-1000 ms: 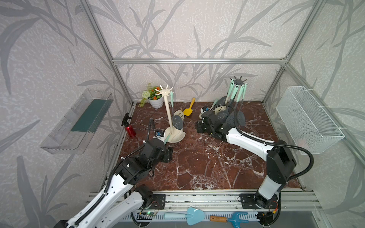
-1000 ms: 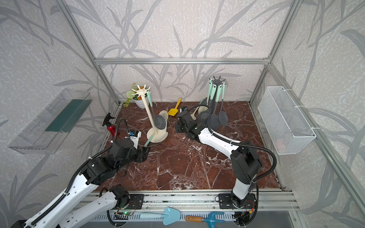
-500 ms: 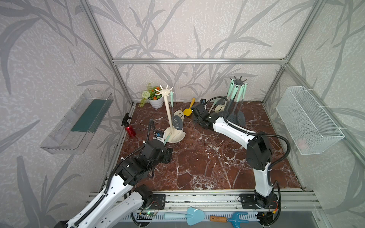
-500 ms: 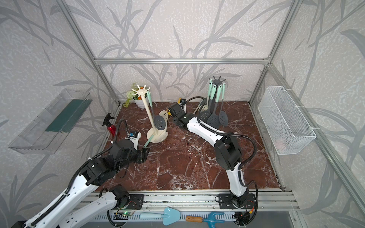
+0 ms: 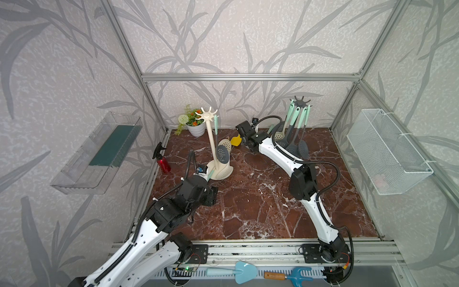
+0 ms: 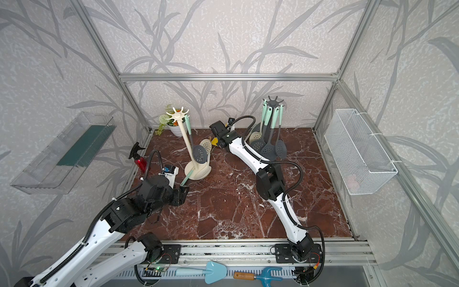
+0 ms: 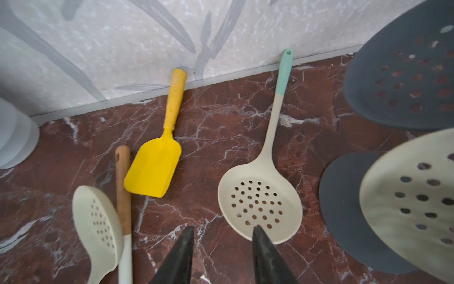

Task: Hang the skimmer on the kitchen utensil rack
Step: Move the skimmer to the center of the board.

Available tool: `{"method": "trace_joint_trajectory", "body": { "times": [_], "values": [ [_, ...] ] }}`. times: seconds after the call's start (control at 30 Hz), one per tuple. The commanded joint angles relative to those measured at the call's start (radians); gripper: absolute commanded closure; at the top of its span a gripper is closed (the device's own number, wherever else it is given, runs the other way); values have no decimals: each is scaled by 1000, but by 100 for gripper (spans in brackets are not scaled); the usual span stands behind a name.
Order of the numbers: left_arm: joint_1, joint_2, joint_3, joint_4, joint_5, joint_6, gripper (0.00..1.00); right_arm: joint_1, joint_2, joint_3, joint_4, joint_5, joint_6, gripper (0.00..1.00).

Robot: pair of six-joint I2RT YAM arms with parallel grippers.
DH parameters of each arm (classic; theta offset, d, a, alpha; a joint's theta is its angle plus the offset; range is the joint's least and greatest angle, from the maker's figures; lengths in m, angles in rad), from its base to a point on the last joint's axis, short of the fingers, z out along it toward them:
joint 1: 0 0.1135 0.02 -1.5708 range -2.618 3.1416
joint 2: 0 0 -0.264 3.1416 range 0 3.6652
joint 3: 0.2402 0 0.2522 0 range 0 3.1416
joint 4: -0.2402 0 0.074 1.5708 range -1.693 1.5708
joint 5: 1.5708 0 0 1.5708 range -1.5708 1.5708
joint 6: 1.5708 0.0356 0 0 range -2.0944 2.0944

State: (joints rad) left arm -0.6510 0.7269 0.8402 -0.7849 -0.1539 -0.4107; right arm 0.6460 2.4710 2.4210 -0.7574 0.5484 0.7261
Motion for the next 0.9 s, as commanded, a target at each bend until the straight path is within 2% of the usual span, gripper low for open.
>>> {"method": "trace_joint_trajectory", "body": {
  "times": [0.0,0.1,0.27,0.53,0.87],
  "values": [
    [5,0,-5,2,-4,10,35,-28,75,129,-124,9,29,58],
    [5,-8,-2,-3,-11,12,35,-49,138,206,-145,15,40,59],
    [6,-31,-5,-5,-25,8,35,-83,197,247,-95,-3,55,59],
    [5,-57,-14,-18,-32,3,36,-110,258,261,25,-31,18,57],
    [6,-61,-17,-2,-32,21,36,-132,312,279,22,-28,86,56]
  ]
}}
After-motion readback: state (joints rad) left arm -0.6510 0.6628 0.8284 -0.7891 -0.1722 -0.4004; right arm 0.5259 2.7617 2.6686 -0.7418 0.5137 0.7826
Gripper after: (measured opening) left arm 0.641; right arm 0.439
